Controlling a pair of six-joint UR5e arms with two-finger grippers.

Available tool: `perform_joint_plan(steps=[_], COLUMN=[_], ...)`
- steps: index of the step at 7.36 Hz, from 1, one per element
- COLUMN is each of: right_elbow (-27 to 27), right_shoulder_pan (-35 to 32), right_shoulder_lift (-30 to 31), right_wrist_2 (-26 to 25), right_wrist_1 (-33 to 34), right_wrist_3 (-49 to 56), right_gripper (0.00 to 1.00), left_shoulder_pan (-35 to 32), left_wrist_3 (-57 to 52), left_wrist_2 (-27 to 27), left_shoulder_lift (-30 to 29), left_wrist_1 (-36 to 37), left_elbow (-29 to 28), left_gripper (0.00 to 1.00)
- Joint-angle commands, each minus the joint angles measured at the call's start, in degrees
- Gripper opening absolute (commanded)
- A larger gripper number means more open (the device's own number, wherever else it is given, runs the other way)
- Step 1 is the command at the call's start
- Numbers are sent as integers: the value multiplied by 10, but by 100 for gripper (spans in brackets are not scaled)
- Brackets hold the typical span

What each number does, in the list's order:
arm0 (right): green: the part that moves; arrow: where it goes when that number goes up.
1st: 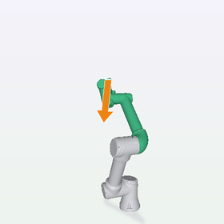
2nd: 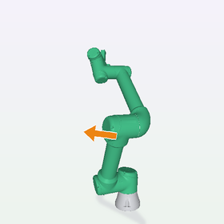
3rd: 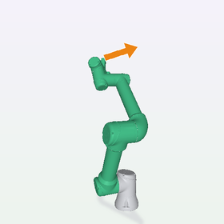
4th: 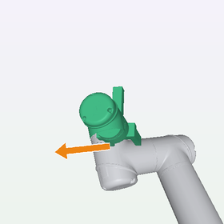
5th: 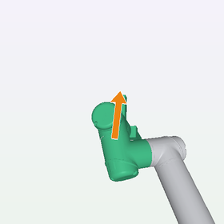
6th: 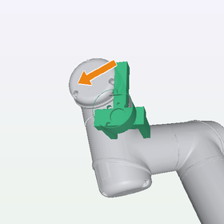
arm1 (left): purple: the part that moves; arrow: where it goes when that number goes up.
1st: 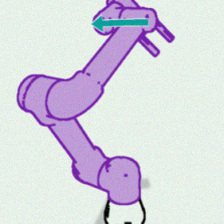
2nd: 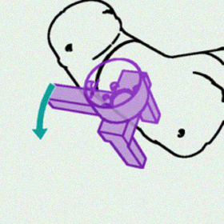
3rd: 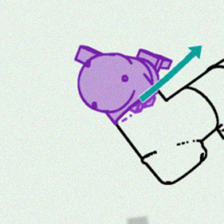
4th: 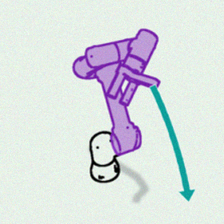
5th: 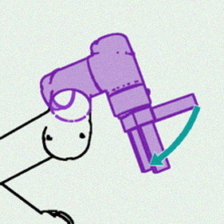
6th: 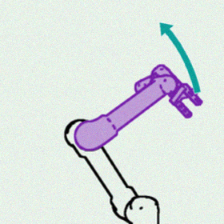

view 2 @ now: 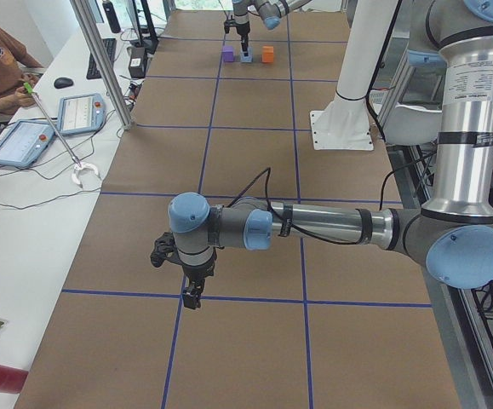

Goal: Place blue block between orange and purple blocks
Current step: 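Lower the light blue cube between the purple and orange cubes, then open the right gripper and lift it away from the cubes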

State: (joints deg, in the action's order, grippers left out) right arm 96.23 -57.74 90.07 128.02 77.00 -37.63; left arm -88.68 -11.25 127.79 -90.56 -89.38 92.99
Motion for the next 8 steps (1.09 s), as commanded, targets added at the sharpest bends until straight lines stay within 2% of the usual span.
perform_joint_plan(steps=[1, 2, 3, 4, 5, 6, 7, 8], right_elbow=[11, 27, 73, 122, 137, 128, 114, 112], right_shoulder_pan=[0, -3, -9, -47, -92, -138, -183, -219], right_shoulder_lift=[8, 9, 27, 41, 40, 38, 27, 8], right_wrist_2=[0, 1, 0, -17, -17, -12, -8, -1], right_wrist_1=[0, 0, 1, 3, 5, 12, 79, 150], right_wrist_3=[0, 1, 2, 9, 25, 132, 269, 329], right_gripper=[99, 100, 100, 100, 100, 100, 100, 100], left_shoulder_pan=[0, 0, 0, 0, 0, 0, -3, -15], left_wrist_3=[0, 0, 0, 1, 0, -1, -1, -2], left_wrist_2=[0, 0, 0, 0, 1, 1, 3, 6], left_shoulder_lift=[-1, -2, -4, -5, -5, -7, -8, -6], left_wrist_1=[0, 1, 3, 3, 3, 3, 4, 4], left_elbow=[0, -1, -1, -1, 0, 2, 4, 5], left_gripper=[100, 100, 100, 100, 100, 100, 100, 100])
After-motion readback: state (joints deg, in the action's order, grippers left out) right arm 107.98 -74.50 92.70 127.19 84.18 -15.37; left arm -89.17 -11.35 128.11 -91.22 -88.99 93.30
